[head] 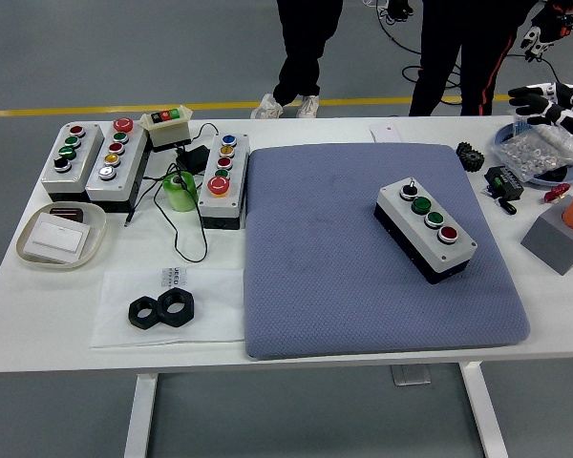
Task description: Pick up the button,place it on the desk,press the button,press the button
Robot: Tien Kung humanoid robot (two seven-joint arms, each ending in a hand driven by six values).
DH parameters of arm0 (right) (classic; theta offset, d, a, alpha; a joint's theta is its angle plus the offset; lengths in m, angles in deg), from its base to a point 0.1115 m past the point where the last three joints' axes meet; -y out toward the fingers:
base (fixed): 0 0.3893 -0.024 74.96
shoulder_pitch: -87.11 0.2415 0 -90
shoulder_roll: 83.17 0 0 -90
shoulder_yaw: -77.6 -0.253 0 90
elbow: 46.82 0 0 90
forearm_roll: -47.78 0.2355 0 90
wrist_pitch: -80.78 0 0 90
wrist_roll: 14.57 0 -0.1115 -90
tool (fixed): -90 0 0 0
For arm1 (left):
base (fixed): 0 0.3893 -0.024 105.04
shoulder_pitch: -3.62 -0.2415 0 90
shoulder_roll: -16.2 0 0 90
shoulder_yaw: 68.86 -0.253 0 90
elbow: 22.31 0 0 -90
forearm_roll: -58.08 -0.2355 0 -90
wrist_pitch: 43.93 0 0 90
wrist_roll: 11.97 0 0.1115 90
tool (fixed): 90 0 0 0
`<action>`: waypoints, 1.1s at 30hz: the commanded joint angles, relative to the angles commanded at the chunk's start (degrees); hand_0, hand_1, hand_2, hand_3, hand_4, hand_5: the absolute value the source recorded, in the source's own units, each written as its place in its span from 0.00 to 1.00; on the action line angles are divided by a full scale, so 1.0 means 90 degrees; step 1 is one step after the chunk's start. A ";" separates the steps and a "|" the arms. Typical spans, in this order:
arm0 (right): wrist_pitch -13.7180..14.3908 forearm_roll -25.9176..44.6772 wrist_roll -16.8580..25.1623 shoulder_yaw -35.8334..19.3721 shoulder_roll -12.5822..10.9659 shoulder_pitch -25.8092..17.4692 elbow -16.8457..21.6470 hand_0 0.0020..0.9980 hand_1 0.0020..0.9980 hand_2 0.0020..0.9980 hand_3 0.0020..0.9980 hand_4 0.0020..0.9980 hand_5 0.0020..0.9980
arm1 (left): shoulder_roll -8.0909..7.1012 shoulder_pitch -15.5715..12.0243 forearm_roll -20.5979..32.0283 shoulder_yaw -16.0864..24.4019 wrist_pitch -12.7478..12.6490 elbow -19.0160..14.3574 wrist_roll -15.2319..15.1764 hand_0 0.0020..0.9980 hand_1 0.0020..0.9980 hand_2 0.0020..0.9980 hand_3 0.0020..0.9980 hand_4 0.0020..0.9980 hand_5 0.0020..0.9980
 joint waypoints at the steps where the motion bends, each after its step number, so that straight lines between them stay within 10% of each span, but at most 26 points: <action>1: 0.0004 -0.0001 -0.0003 -0.0008 -0.0002 -0.0003 -0.0002 0.91 0.87 0.86 0.81 0.71 0.84 | 0.0000 -0.0001 -0.0005 0.0006 -0.0001 0.0000 0.0001 0.74 0.91 0.99 0.95 0.61 1.00; 33: 0.0127 -0.0250 -0.0015 -0.0221 0.0034 -0.0076 0.0023 0.92 0.87 0.85 0.81 0.69 0.77 | 0.0029 0.0044 -0.0044 0.0057 -0.0007 0.0000 0.0017 0.74 0.91 0.99 0.95 0.61 1.00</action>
